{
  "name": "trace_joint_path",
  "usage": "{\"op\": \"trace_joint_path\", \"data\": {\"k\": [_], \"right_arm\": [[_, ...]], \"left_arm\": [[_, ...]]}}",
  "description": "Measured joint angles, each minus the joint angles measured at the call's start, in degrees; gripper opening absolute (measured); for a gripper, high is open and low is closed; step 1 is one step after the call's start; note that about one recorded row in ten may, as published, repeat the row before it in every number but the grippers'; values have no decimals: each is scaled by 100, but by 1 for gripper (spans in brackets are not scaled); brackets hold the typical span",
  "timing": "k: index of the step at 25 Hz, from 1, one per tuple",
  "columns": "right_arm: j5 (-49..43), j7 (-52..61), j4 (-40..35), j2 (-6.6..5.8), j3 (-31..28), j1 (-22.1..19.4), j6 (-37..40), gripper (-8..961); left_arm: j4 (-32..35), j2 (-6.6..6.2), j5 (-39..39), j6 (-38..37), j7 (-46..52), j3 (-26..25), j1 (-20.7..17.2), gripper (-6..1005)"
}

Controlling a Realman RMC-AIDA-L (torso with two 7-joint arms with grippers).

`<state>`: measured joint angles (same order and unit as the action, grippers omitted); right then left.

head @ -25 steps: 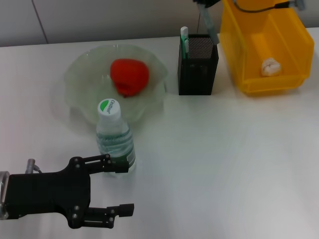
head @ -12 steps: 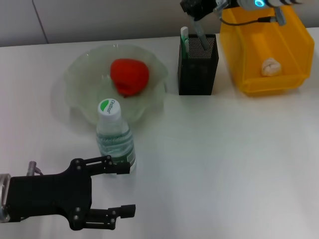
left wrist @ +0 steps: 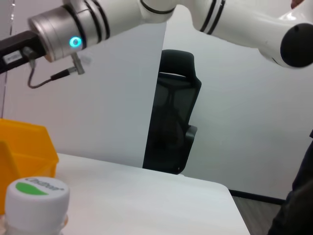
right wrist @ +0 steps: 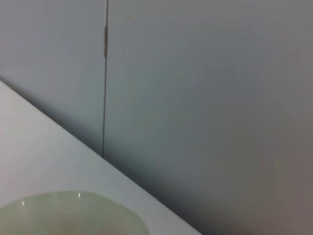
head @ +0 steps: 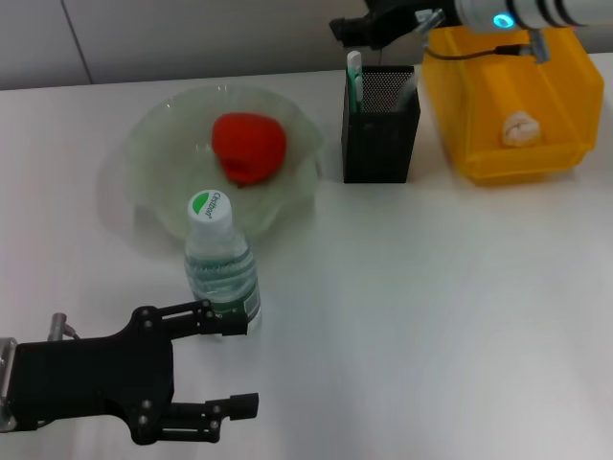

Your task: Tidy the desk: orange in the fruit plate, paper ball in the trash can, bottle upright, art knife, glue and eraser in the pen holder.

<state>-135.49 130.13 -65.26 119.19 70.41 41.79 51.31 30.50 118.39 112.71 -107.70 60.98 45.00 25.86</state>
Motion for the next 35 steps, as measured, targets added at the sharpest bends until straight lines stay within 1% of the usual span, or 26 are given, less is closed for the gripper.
{"op": "trace_joint_path", "data": {"k": [1, 3, 8, 9, 10, 12, 13, 15, 17, 20, 22, 24, 26, 28, 31, 32, 33, 35], "right_arm": [[83, 9, -121, 0, -20, -76, 49, 453], [380, 7, -488, -8, -38, -355, 197, 546], [1514, -272, -1668, -24, -167, -1461, 751, 676], [1843, -471, -1849, -20, -253, -1730, 940, 676], [2128, -642, -1924, -16, -353, -1904, 1131, 676], [2793, -991, -1941, -9, -612, -2269, 1639, 676], [3115, -1177, -1835, -9, -759, -2420, 1949, 676], [3596, -1575, -1504, -11, -1001, -2641, 2545, 676], [3855, -2072, -1032, -23, -1276, -2780, 3221, 676], [3951, -3018, -221, -34, -1781, -2816, 4186, 676], [3861, -3658, 384, -104, -2096, -2771, 4709, 676], [3674, -4080, 849, -224, -2219, -2705, 4976, 676], [3453, -4436, 1290, -373, -2250, -2624, 5100, 676], [3165, -4664, 1666, -466, -2231, -2507, 5157, 676], [2641, -4870, 1981, -488, -2209, -2318, 5191, 676], [2480, -4923, 2039, -472, -2220, -2266, 5193, 676], [2218, -5024, 2098, -419, -2237, -2188, 5183, 676], [2152, -5055, 2111, -401, -2234, -2175, 5180, 676]], "left_arm": [[0, 0, -25, -4, 2, 0, -11, 815], [0, -5, -77, -9, 31, 1, -32, 815], [36, -33, -171, -14, 310, 0, -57, 815], [43, -35, -171, -22, 342, 0, -57, 815], [50, -36, -172, -39, 372, 0, -55, 815], [53, -40, -172, -70, 402, 0, -53, 815], [53, -41, -172, -80, 416, 0, -54, 815], [48, -45, -170, -81, 432, 0, -57, 815], [34, -45, -143, -55, 498, 1, -58, 815], [22, -64, -107, -21, 627, 19, -42, 815], [14, -97, -85, 57, 729, 48, -39, 815], [14, -111, -57, 85, 768, 52, -40, 815], [9, -144, 76, 126, 940, 60, -8, 815], [6, -175, 174, 142, 1059, 60, 28, 815], [3, -216, 240, 219, 1124, 59, 45, 815], [3, -224, 261, 261, 1142, 59, 47, 815], [5, -242, 333, 316, 1195, 59, 74, 815], [8, -258, 382, 331, 1241, 58, 113, 815]]}}
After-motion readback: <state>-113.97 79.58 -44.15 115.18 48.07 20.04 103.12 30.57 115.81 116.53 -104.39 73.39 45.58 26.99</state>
